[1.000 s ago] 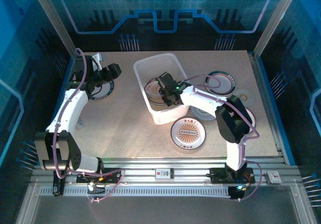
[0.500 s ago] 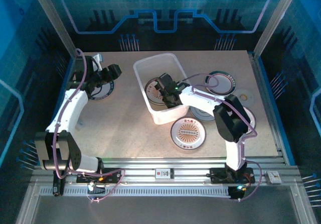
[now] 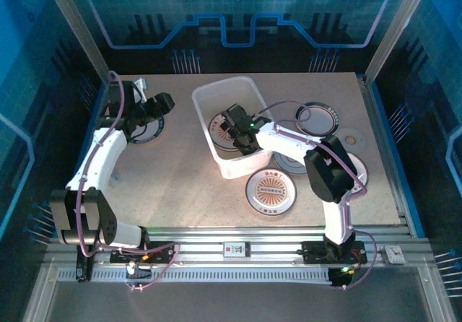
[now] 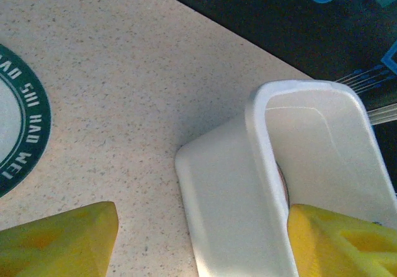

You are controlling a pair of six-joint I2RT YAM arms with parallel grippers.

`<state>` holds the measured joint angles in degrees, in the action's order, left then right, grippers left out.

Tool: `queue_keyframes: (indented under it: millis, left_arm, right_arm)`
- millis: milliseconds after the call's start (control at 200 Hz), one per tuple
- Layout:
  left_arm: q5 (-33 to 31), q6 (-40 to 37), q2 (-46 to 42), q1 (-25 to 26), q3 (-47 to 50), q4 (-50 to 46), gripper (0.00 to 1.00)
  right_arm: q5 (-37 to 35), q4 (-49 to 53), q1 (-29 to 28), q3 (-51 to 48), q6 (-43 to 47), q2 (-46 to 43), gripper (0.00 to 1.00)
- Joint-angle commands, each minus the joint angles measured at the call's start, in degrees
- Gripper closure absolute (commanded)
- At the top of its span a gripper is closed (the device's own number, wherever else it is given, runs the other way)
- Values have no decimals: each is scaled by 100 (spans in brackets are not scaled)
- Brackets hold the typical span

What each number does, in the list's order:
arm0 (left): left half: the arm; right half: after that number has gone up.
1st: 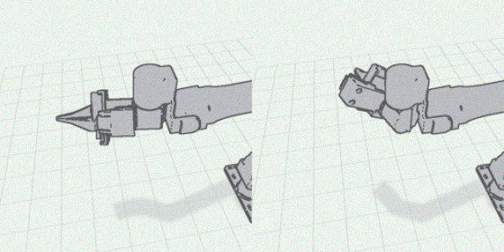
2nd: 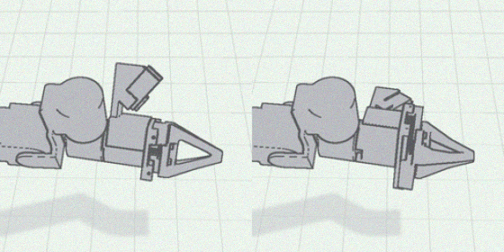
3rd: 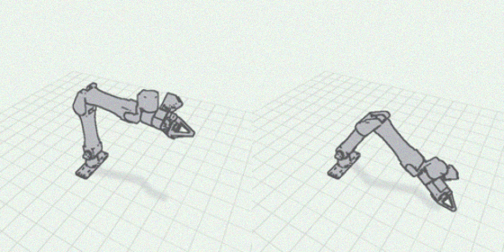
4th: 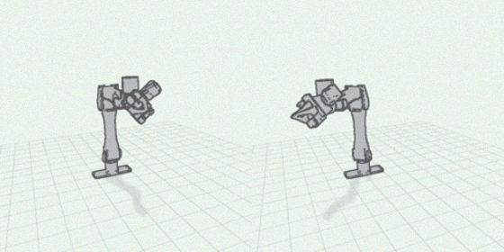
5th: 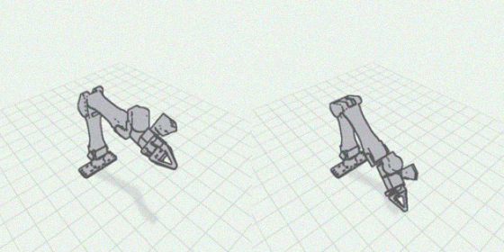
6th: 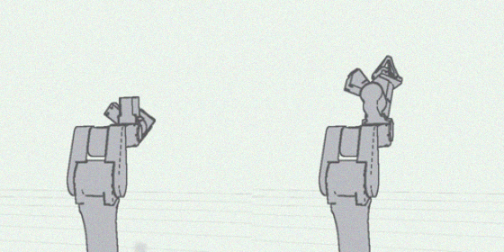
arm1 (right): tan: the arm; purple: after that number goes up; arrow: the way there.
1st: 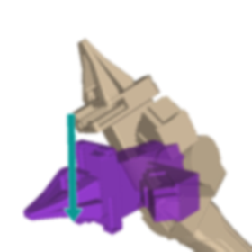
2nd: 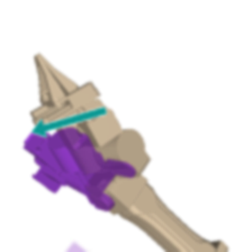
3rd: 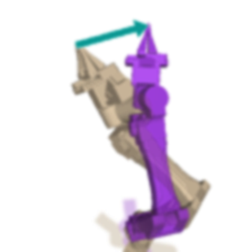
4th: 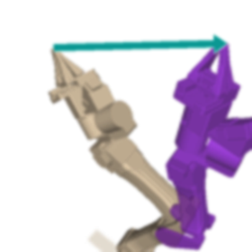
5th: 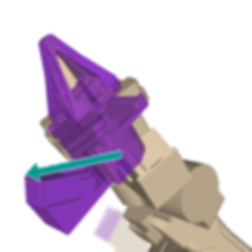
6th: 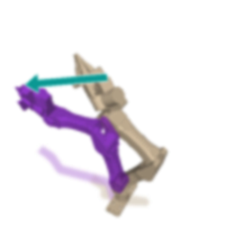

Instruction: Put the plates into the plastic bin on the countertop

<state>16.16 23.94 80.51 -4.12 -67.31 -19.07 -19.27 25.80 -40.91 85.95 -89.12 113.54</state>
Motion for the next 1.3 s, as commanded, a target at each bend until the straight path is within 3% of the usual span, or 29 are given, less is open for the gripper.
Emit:
queue_keyframes:
  millis: [0, 235, 430, 605, 830, 1166, 1296]
  left_arm:
    - [-259, -68, -116, -63, -111, -322, 26]
    - [-505, 299, -292, -300, 25, -440, 26]
    - [-500, 852, -496, -758, 351, -562, 26]
    - [-350, 1393, -652, -1160, 928, -316, 26]
    - [-274, 1926, -390, -1469, 1486, 211, 26]
    - [-311, 2282, 815, -1769, 1286, 872, 27]
    - [-271, 2210, 1296, -1800, 983, 866, 27]
  right_arm:
    - [-346, 176, -93, 142, 555, -297, 0]
    - [-279, -908, -111, -399, 1705, -881, 1]
    - [323, -2722, -128, -1212, 3173, -1595, 0]
    - [313, -2307, -169, -1287, 3991, -2052, 0]
    - [43, -2816, -126, -2159, 4337, -2882, 0]
    - [-1020, -2972, -167, -2749, 5109, -3647, 0]
    - [-767, -2484, 28, -2592, 4888, -3585, 0]
